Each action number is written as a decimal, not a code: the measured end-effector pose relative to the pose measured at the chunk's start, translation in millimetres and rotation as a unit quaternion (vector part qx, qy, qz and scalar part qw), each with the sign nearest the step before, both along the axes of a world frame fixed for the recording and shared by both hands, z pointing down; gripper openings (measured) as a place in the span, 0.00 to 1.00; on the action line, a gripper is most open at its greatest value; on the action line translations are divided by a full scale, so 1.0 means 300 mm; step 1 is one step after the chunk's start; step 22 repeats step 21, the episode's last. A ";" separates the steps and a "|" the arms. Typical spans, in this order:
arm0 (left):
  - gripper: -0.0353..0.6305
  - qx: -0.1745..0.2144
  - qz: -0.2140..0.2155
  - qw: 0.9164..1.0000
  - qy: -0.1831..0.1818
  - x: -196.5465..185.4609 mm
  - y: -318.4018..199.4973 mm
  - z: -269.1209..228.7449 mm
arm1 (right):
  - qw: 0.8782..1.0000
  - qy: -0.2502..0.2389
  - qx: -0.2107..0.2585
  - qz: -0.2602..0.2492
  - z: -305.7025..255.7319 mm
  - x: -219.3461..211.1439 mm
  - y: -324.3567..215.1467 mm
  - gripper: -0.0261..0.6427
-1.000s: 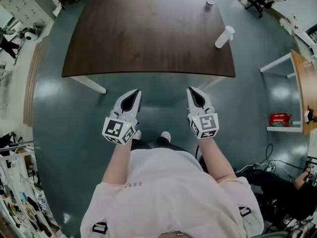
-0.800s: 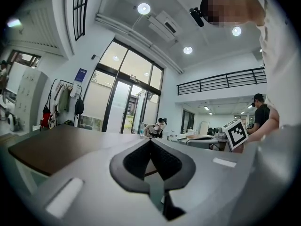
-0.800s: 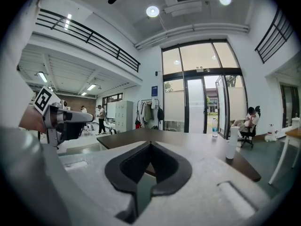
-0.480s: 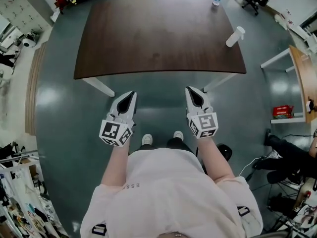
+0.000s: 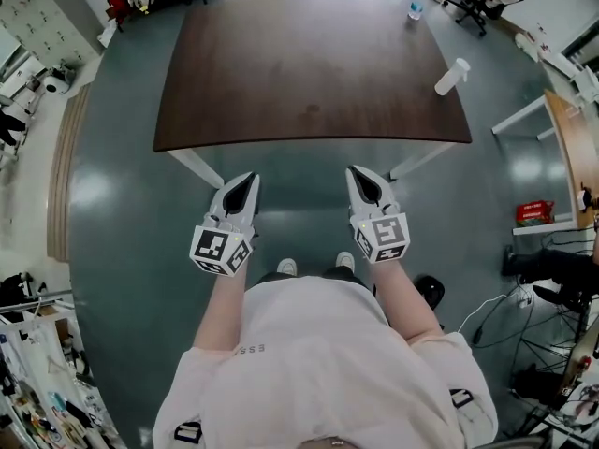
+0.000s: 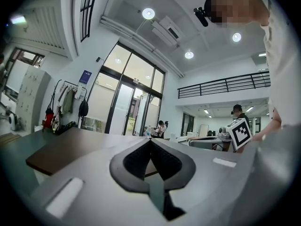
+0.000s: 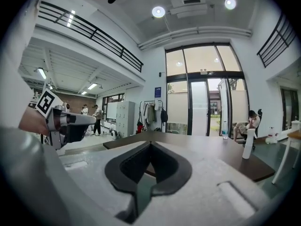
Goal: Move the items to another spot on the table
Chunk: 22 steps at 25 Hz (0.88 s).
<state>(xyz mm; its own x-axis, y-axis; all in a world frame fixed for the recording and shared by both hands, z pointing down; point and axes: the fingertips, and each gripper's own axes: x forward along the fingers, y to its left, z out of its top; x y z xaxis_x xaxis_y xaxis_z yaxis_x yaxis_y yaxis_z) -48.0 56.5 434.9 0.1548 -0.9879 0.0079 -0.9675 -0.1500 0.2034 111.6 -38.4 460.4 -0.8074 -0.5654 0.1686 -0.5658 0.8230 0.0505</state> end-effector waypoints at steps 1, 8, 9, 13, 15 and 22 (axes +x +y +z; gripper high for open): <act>0.08 0.001 0.002 1.000 0.000 -0.001 -0.001 0.000 | 1.000 -0.001 -0.001 0.002 -0.001 0.000 -0.004 0.02; 0.08 0.007 0.009 1.000 0.007 -0.003 -0.002 -0.003 | 1.000 -0.001 -0.005 0.007 -0.004 -0.004 0.000 0.02; 0.08 0.008 0.010 1.000 0.011 0.000 -0.005 -0.001 | 1.000 0.000 -0.006 0.007 -0.001 -0.002 -0.002 0.02; 0.08 0.007 0.015 1.000 0.016 0.009 -0.007 0.008 | 1.000 0.005 -0.008 0.007 0.011 0.000 0.001 0.02; 0.08 0.006 0.017 1.000 0.015 0.010 -0.006 0.011 | 1.000 0.004 -0.010 0.007 0.012 0.002 0.002 0.02; 0.08 0.003 0.015 1.000 0.013 0.012 0.007 0.016 | 1.000 0.004 -0.011 0.004 0.016 0.013 0.016 0.02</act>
